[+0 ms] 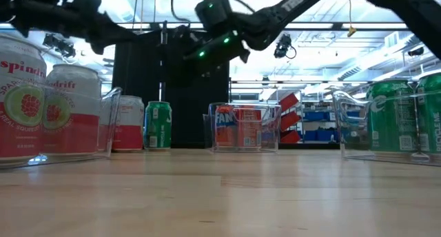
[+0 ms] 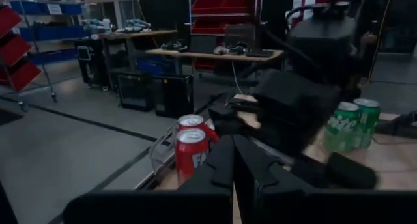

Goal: Sort soda cans
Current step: Put the green soda can into the bottom right transparent bin

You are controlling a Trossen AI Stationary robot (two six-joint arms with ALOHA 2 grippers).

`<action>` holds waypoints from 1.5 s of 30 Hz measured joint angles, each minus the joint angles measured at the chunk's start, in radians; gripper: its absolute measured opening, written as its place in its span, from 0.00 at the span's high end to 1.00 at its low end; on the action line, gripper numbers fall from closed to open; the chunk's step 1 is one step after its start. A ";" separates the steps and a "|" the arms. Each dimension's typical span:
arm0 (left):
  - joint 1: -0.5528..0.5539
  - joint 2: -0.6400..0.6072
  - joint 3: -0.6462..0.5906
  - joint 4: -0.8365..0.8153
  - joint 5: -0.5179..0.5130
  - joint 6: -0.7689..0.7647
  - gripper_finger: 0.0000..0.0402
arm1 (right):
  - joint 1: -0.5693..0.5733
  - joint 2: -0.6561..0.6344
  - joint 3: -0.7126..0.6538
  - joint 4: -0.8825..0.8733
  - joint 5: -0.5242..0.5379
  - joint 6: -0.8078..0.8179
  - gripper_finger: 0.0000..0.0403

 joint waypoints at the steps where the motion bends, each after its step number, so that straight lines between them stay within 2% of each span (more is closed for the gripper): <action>1: -0.002 -0.016 -0.014 -0.005 0.000 0.000 0.99 | -0.007 0.018 0.020 0.001 0.016 0.002 0.26; 6: -0.003 -0.065 -0.052 -0.009 0.000 -0.002 0.99 | -0.046 0.098 0.102 -0.005 0.050 0.046 0.15; 10: -0.003 -0.070 -0.069 -0.008 0.000 0.001 0.99 | -0.068 0.163 0.160 -0.014 0.047 0.088 0.11; 14: -0.003 -0.069 -0.075 -0.016 0.000 0.002 0.99 | -0.079 0.211 0.210 -0.022 -0.020 0.117 0.10; 19: -0.003 -0.069 -0.075 -0.014 0.000 0.009 0.99 | -0.080 0.240 0.221 -0.056 -0.040 0.117 0.14; 26: -0.003 -0.069 -0.075 -0.009 0.000 0.027 0.99 | -0.080 0.233 0.223 -0.049 -0.061 0.107 0.28; 28: -0.003 -0.069 -0.075 -0.009 -0.003 0.024 0.99 | -0.077 0.223 0.223 -0.059 -0.062 0.104 0.29; 33: -0.003 -0.069 -0.075 -0.009 -0.025 0.003 0.99 | -0.057 0.146 0.220 -0.186 -0.049 0.086 0.29; 40: -0.003 -0.069 -0.075 0.005 -0.029 0.006 0.99 | 0.028 -0.126 0.221 -0.459 0.167 0.045 0.29; 45: -0.003 -0.069 -0.075 0.018 -0.029 0.008 0.99 | 0.138 -0.298 0.222 -0.681 0.317 0.103 0.29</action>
